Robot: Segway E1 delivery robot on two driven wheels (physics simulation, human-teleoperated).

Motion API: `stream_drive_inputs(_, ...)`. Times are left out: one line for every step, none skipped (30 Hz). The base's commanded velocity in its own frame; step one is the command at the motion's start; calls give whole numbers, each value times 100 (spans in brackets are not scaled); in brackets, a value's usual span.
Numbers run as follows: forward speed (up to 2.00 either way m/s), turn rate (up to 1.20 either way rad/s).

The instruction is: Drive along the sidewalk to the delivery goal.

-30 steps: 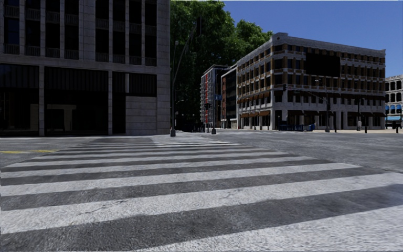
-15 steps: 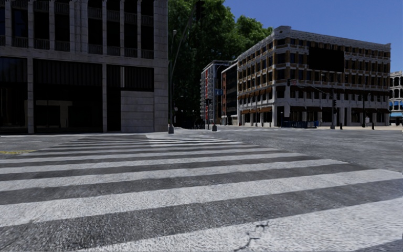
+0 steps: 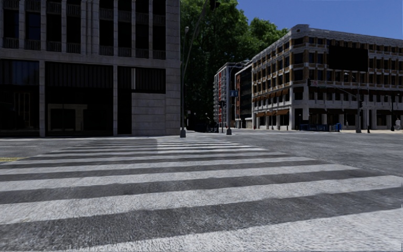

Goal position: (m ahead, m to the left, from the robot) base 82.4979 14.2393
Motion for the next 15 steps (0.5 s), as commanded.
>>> stream_drive_inputs(197, 0)
stream_drive_inputs(197, 0)
stream_drive_inputs(197, 0)
stream_drive_inputs(197, 0)
stream_drive_inputs(197, 0)
stream_drive_inputs(197, 0)
stream_drive_inputs(197, 0)
stream_drive_inputs(197, 0)
stream_drive_inputs(197, 0)
stream_drive_inputs(197, 0)
stream_drive_inputs(197, 16)
stream_drive_inputs(197, 40)
stream_drive_inputs(197, 64)
stream_drive_inputs(197, 86)
stream_drive_inputs(197, 105)
